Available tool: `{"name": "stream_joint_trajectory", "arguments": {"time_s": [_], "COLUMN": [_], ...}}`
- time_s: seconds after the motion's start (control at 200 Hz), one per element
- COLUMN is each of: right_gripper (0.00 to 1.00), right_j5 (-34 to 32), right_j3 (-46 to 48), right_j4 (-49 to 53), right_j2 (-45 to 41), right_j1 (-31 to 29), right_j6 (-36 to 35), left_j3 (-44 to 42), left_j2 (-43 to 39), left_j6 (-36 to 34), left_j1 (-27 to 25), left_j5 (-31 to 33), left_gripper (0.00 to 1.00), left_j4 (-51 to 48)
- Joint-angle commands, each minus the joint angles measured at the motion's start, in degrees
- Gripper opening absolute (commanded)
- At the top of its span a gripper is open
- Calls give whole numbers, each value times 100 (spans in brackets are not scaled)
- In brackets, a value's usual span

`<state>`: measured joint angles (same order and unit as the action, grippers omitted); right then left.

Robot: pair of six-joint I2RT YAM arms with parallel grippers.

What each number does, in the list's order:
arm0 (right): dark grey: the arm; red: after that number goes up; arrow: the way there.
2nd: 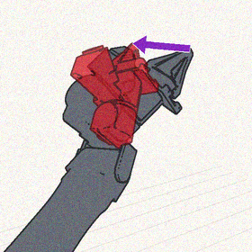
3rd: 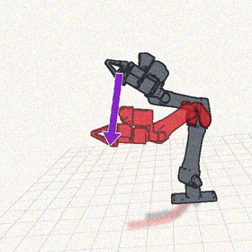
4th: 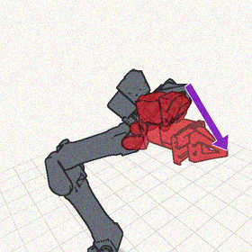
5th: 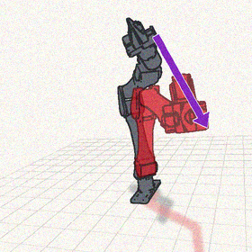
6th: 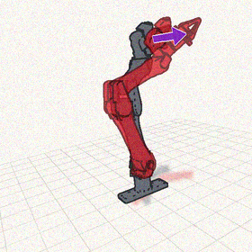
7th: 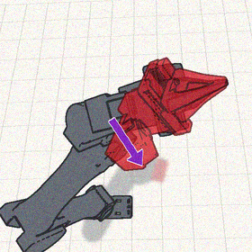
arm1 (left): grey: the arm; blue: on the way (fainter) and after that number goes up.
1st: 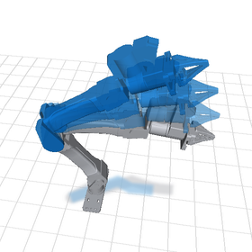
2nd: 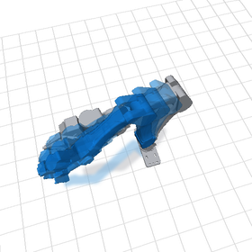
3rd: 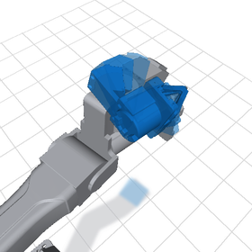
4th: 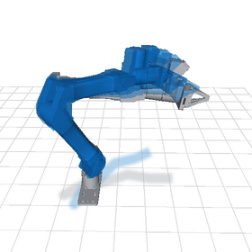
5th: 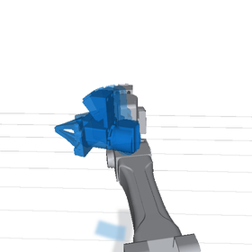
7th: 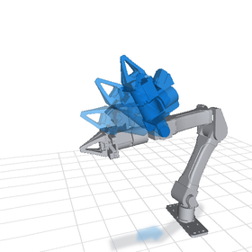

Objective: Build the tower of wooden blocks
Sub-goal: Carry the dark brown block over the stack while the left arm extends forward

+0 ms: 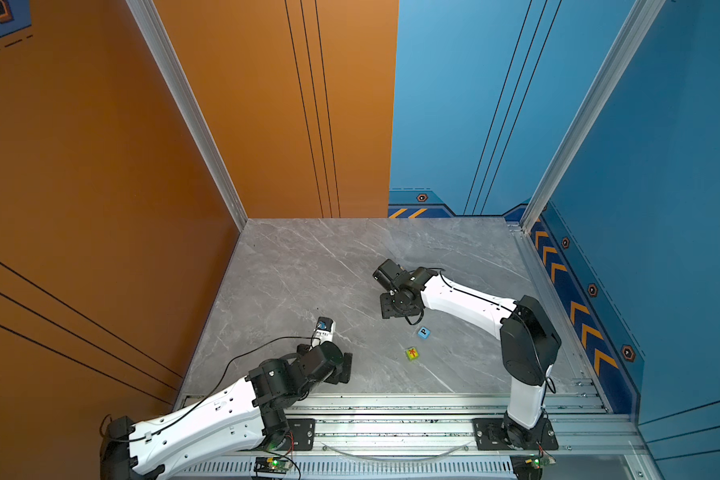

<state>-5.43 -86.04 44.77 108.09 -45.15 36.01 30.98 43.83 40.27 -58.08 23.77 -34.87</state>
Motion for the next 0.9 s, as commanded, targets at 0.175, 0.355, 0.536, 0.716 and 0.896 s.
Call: {"name": "stream_joint_trajectory", "arguments": {"time_s": [0.175,0.355,0.536,0.716,0.896], "right_gripper": [51,51,51,52,52], "right_j5": [-135,4,110,198,274], "right_j3": [-752,-1261,-1653,-2295,-2746], "right_j4": [451,563,629,826,1013], "right_j2": [270,726,1168,1591,1886], "right_j1": [456,842,1005,1065,1104], "right_j6": [-832,-1127,-1291,-1443,-1552], "left_j3": [668,923,1068,1120,1158], "left_j2": [776,1208,1430,1496,1557], "left_j6": [-449,-608,-687,-723,-772], "left_j1": [364,579,790,983,1130], "left_j5": [-317,-451,-555,-679,-777], "left_gripper": [98,98,98,98,98], "left_j4": [466,596,639,689,758]}}
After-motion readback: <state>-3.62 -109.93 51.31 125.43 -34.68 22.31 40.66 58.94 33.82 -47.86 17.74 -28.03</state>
